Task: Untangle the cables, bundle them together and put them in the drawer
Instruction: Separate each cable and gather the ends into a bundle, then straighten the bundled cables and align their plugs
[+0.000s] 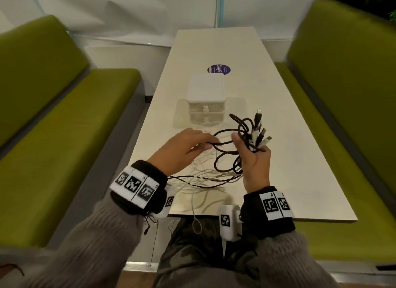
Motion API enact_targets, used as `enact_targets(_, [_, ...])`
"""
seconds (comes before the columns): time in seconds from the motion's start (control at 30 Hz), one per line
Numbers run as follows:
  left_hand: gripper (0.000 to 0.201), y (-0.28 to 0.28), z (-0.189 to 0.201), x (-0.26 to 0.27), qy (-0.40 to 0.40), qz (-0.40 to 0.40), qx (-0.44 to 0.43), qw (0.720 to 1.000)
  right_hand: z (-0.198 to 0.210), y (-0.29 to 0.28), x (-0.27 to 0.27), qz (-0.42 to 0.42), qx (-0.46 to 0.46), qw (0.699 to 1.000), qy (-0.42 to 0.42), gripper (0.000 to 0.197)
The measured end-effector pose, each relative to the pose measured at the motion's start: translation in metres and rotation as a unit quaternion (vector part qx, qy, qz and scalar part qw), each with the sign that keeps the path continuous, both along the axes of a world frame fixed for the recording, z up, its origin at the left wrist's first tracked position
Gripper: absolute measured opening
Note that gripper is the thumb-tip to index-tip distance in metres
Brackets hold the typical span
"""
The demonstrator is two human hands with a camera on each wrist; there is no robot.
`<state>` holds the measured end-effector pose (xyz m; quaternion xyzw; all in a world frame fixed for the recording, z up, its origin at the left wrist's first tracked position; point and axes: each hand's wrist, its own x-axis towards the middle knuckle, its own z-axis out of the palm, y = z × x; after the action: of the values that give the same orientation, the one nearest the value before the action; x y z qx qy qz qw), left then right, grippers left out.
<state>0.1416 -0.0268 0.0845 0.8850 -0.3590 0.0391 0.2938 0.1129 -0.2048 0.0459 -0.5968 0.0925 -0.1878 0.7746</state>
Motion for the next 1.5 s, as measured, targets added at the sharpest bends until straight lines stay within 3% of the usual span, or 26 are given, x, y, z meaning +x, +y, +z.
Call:
enact_targets(0.07, [0.024, 0.015, -0.001, -0.013, 0.004, 0.032, -0.039, 0.999, 0.002, 0.000, -0.002, 0.030, -0.025, 0.999, 0.003, 0.009])
enact_targets(0.17, [0.020, 0.051, -0.003, -0.020, 0.041, 0.114, -0.165, 0.979, 0.001, -0.005, -0.001, 0.015, -0.023, 1.000, 0.009, 0.016])
enact_targets(0.3, [0.024, 0.119, -0.001, -0.017, -0.029, 0.284, -0.210, 0.935, -0.005, -0.017, 0.000, -0.020, -0.001, 0.999, 0.035, 0.012])
enact_targets(0.4, [0.027, 0.163, 0.004, -0.022, -0.074, 0.398, -0.252, 0.879, -0.007, -0.020, -0.001, -0.038, 0.037, 0.998, 0.036, 0.018])
enact_targets(0.47, [0.024, 0.191, 0.000, -0.025, -0.090, 0.473, -0.236, 0.844, -0.006, -0.019, -0.002, -0.043, 0.052, 0.997, 0.025, 0.023])
enact_targets(0.6, [0.037, 0.243, -0.037, -0.023, -0.090, 0.614, -0.212, 0.755, -0.005, -0.013, -0.004, -0.025, 0.019, 0.999, 0.013, 0.024])
enact_targets(0.73, [0.039, 0.274, -0.077, -0.028, 0.006, 0.717, -0.173, 0.675, -0.007, -0.016, -0.006, 0.024, 0.007, 1.000, 0.015, 0.031])
enact_targets(0.77, [0.039, 0.286, -0.089, -0.028, 0.041, 0.724, -0.153, 0.671, -0.008, -0.017, -0.006, 0.039, -0.002, 0.999, 0.014, 0.032])
enact_targets(0.83, [0.034, 0.306, -0.108, -0.026, 0.113, 0.718, -0.102, 0.679, -0.009, -0.017, -0.007, 0.067, -0.022, 0.997, 0.011, 0.039])
enact_targets(0.9, [0.039, 0.284, -0.097, -0.022, 0.153, 0.707, -0.044, 0.689, -0.009, -0.014, -0.007, 0.081, -0.025, 0.996, 0.009, 0.048])
enact_targets(0.97, [0.046, 0.216, -0.063, -0.024, 0.072, 0.647, -0.006, 0.759, -0.007, -0.009, -0.007, 0.086, -0.021, 0.996, 0.011, 0.052])
enact_targets(1.03, [0.042, 0.132, -0.030, -0.035, -0.024, 0.503, -0.067, 0.862, -0.006, -0.003, -0.007, 0.091, -0.021, 0.996, 0.011, 0.051])
enact_targets(1.1, [0.045, 0.060, -0.011, -0.048, 0.011, 0.311, -0.133, 0.941, -0.006, 0.004, -0.009, 0.097, -0.030, 0.995, 0.007, 0.051])
enact_targets(1.13, [0.049, 0.034, -0.008, -0.052, 0.067, 0.236, -0.126, 0.961, -0.006, 0.007, -0.009, 0.102, -0.036, 0.994, 0.005, 0.049])
enact_targets(1.2, [0.057, -0.008, -0.012, -0.057, 0.148, 0.144, -0.084, 0.975, -0.004, 0.011, -0.011, 0.114, -0.046, 0.992, 0.003, 0.047])
enact_targets(1.33, [0.057, -0.036, -0.026, -0.055, 0.246, 0.114, -0.139, 0.952, -0.003, 0.004, -0.012, 0.124, -0.038, 0.992, 0.007, 0.050])
enact_targets(1.4, [0.043, -0.023, -0.030, -0.051, 0.226, 0.127, -0.174, 0.950, -0.004, 0.000, -0.013, 0.125, -0.062, 0.990, 0.003, 0.050])
enact_targets(1.5, [0.017, 0.014, -0.027, -0.043, 0.129, 0.193, -0.216, 0.948, -0.007, 0.000, -0.013, 0.124, -0.097, 0.987, 0.013, 0.048])
